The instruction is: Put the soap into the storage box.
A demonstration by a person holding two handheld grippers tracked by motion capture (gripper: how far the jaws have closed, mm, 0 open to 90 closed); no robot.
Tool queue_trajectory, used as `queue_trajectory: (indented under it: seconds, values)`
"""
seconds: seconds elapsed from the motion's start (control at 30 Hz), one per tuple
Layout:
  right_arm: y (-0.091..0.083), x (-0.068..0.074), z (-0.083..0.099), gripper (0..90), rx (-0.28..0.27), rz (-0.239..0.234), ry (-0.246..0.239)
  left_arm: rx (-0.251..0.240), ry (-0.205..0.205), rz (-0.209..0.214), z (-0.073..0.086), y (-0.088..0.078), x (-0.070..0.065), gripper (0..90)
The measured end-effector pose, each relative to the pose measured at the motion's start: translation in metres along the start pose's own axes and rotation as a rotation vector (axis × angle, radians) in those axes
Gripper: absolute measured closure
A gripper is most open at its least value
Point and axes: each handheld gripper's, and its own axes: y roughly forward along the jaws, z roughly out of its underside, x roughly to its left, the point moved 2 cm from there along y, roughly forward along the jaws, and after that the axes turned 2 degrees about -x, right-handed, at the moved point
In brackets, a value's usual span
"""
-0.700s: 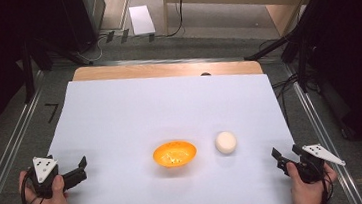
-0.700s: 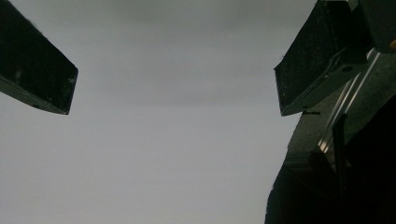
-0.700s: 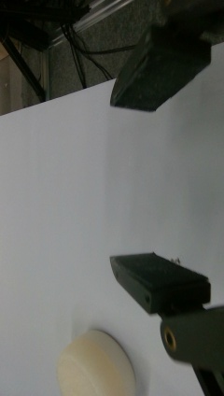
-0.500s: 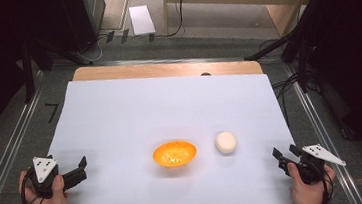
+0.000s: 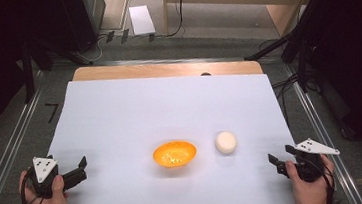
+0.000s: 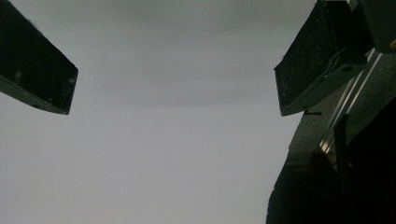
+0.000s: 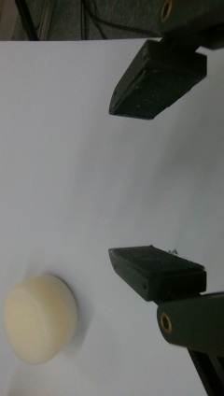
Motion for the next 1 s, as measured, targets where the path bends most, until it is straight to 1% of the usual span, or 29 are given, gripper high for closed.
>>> queue_trajectory:
  seconds: [0.03, 0.07, 0.17, 0.2, 0.23, 0.27, 0.3, 0.33, 0.37, 0.4, 0.43, 0.47, 0.5, 0.53, 0.57, 0.6, 0.63, 0.7, 0.73, 0.77, 0.87, 0.9, 0.93, 0.97, 1.0]
  values:
    - [0.000, 0.001, -0.003, 20.6, 0.020, -0.004, -0.018, 0.002, 0.000, 0.001, 0.000, 0.000, 0.000, 0.0]
    - [0.000, 0.001, -0.006, 19.5, 0.030, -0.008, -0.026, 0.004, 0.004, 0.000, 0.000, 0.000, 0.000, 0.0]
    - [0.002, 0.003, -0.014, 18.9, 0.067, -0.039, -0.046, 0.003, 0.010, 0.000, 0.000, 0.000, 0.000, 0.0]
    - [0.002, 0.003, -0.014, 18.9, 0.067, -0.039, -0.046, 0.003, 0.010, 0.000, 0.000, 0.000, 0.000, 0.0]
    - [0.003, 0.005, -0.020, 18.8, 0.103, -0.070, -0.072, 0.004, 0.010, 0.000, 0.000, 0.000, 0.000, 0.0]
    - [0.003, 0.005, -0.020, 18.8, 0.103, -0.070, -0.072, 0.003, 0.009, 0.000, 0.000, 0.000, 0.000, 0.0]
    - [0.006, 0.008, -0.025, 20.7, 0.126, -0.095, -0.096, 0.000, 0.009, 0.001, 0.000, 0.000, 0.000, 0.0]
    - [0.006, 0.008, -0.025, 20.7, 0.126, -0.095, -0.096, 0.000, 0.009, 0.001, 0.000, 0.000, 0.000, 0.0]
    - [0.009, 0.012, -0.030, 21.5, 0.157, -0.121, -0.130, 0.003, 0.010, 0.000, 0.000, 0.000, 0.000, 0.0]
    - [0.009, 0.012, -0.030, 21.5, 0.157, -0.121, -0.130, 0.005, 0.011, 0.000, 0.000, 0.000, 0.000, 0.0]
    - [0.012, 0.014, -0.032, 21.0, 0.177, -0.134, -0.154, 0.007, 0.012, 0.000, 0.000, 0.000, 0.000, 0.0]
    - [0.018, 0.019, -0.037, 18.6, 0.220, -0.160, -0.191, 0.006, 0.012, 0.000, 0.000, 0.000, 0.000, 0.0]
    - [0.020, 0.021, -0.039, 17.8, 0.240, -0.174, -0.209, 0.006, 0.012, 0.000, 0.000, 0.000, 0.000, 0.0]
    - [0.020, 0.021, -0.039, 17.8, 0.240, -0.174, -0.209, 0.006, 0.012, 0.001, 0.000, 0.000, 0.000, 0.0]
    - [0.025, 0.026, -0.044, 16.6, 0.261, -0.213, -0.238, 0.006, 0.010, 0.001, 0.000, 0.000, 0.000, 0.0]
    - [0.025, 0.026, -0.044, 16.6, 0.261, -0.213, -0.238, 0.007, 0.010, 0.001, 0.000, 0.000, 0.000, 0.0]
    - [0.027, 0.028, -0.047, 16.5, 0.266, -0.223, -0.247, 0.006, 0.010, 0.000, 0.000, 0.000, 0.000, 0.0]
    - [0.031, 0.033, -0.052, 13.8, 0.274, -0.235, -0.276, 0.007, 0.011, -0.001, 0.000, 0.000, 0.000, 0.0]
    - [0.034, 0.037, -0.058, 13.7, 0.289, -0.245, -0.300, 0.007, 0.012, -0.001, 0.000, 0.000, 0.000, 0.0]
    - [0.034, 0.037, -0.058, 13.7, 0.289, -0.245, -0.300, 0.007, 0.012, -0.001, 0.000, 0.000, 0.000, 0.0]
    - [0.039, 0.042, -0.066, 13.1, 0.295, -0.265, -0.336, 0.007, 0.010, 0.001, 0.000, 0.000, 0.000, 0.0]
    - [0.042, 0.046, -0.070, 13.0, 0.312, -0.282, -0.359, 0.006, 0.010, 0.002, 0.000, 0.000, 0.000, 0.0]
    - [0.042, 0.046, -0.070, 13.0, 0.312, -0.282, -0.359, 0.007, 0.010, 0.000, 0.000, 0.000, 0.000, 0.0]
    - [0.045, 0.049, -0.073, 12.9, 0.333, -0.298, -0.380, 0.007, 0.011, -0.001, 0.000, 0.000, 0.000, 0.0]
    - [0.045, 0.049, -0.073, 12.9, 0.333, -0.298, -0.380, 0.007, 0.012, -0.002, 0.000, 0.000, 0.000, 0.0]
